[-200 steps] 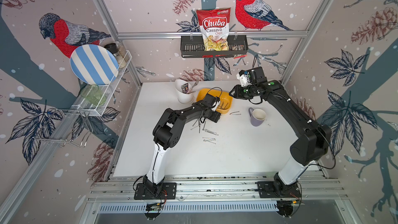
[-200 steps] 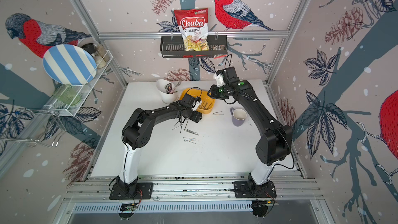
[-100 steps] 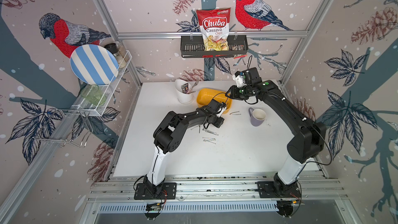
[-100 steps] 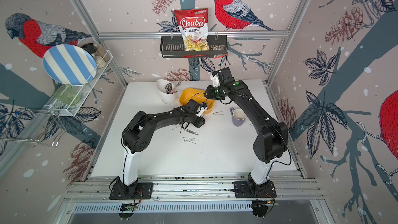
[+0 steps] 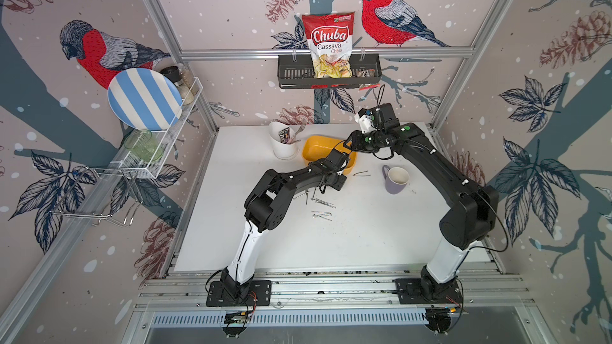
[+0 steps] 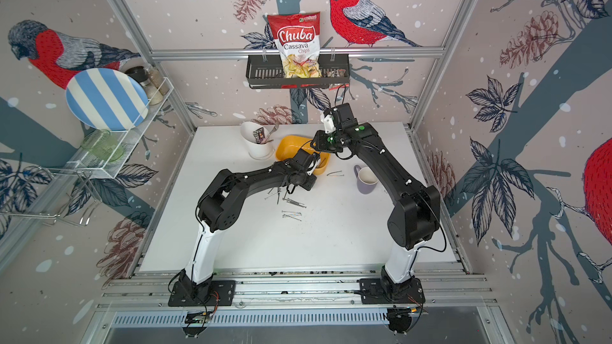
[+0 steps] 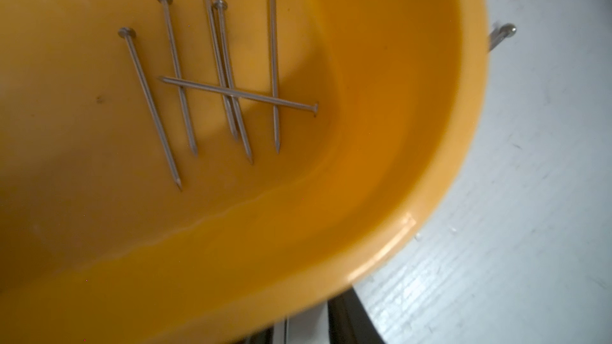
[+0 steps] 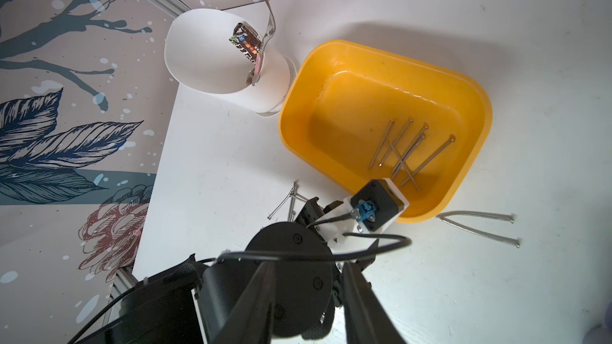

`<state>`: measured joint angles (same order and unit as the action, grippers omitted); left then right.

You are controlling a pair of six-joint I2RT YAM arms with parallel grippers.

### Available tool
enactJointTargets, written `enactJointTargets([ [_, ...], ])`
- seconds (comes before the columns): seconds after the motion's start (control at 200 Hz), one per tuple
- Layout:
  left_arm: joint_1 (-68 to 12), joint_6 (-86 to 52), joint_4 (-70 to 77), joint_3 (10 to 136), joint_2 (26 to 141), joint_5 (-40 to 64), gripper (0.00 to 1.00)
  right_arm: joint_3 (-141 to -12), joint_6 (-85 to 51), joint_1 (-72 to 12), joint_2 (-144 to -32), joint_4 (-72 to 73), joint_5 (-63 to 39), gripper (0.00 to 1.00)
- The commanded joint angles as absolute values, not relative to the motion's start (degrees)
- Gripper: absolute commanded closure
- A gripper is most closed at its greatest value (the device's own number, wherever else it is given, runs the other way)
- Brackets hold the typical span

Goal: Put the nails on the desktop into the storage box
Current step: Move the nail to the center of the board.

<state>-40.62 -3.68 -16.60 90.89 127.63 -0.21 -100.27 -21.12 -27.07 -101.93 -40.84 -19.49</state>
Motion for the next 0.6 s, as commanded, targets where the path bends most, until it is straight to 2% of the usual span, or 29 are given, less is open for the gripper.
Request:
enactJointTargets([
  [0.0,-40.8,-5.4,-28.9,89.5,129.4,-1.2,0.74,-100.8,-21.1,-27.2,-101.5,-40.4,-18.6,0.62],
  [0.32,-40.8,-7.4,-31.8,82.4,126.7,0.5,0.77,-98.7,-21.0,-27.3,-100.6,-38.7,-18.8,0.62],
  [0.45,-41.1,-7.8,-32.9,82.0,127.2,1.4,0.85,-97.7,-21.1,-27.3,-99.8,-37.9,-18.6,0.62],
  [0.52,-41.3,-7.6,-33.3,82.1,127.5,1.6,0.95,-97.0,-21.4,-27.3,-99.3,-37.3,-18.5,0.62],
  [0.595,-41.4,-7.4,-33.9,82.2,127.8,1.7,1.00,-95.8,-21.7,-27.3,-98.4,-36.5,-18.3,0.62],
])
